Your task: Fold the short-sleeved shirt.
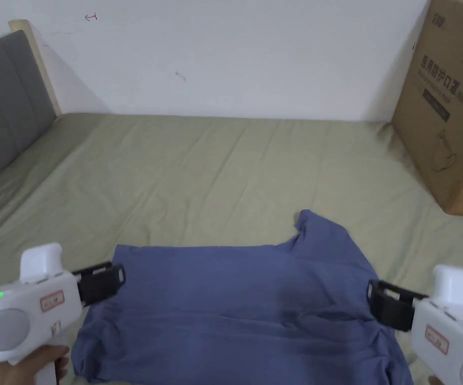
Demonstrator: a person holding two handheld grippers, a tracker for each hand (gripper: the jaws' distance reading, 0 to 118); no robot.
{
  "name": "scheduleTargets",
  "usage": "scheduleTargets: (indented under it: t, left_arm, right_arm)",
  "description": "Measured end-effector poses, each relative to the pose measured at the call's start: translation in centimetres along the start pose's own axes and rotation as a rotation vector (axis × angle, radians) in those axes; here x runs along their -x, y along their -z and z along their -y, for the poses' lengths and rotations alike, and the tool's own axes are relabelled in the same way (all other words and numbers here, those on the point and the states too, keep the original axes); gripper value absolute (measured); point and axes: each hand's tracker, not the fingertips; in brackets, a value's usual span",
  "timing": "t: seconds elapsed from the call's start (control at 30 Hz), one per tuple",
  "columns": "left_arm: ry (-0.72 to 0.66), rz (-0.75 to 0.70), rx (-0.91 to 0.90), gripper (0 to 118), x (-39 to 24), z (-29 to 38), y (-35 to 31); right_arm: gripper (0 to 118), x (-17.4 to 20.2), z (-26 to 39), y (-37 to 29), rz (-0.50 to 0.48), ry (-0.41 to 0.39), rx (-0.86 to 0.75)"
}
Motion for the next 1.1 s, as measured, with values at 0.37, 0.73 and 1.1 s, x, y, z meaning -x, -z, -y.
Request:
scheduleTargets:
  t: [0.37,0.73,1.1]
  left_arm:
    - [0.201,-0.032,-0.393,77,-7.2,-3.1,-2.4]
    - [0.232,-0.001,-0.259,0,-7.6,-3.0,1.4]
    - [0.069,-0.036,0.177,0,0.1,-7.3,17.5]
  right_arm:
    - [79,4.6,-5.5,-3.3,0.099,-0.117,-0.372]
    - [0,4.9,-5.9,-0.4,0.088,-0.084,-0.362]
    - [0,4.2,-6.6,6.1,0.098,-0.112,-0.264]
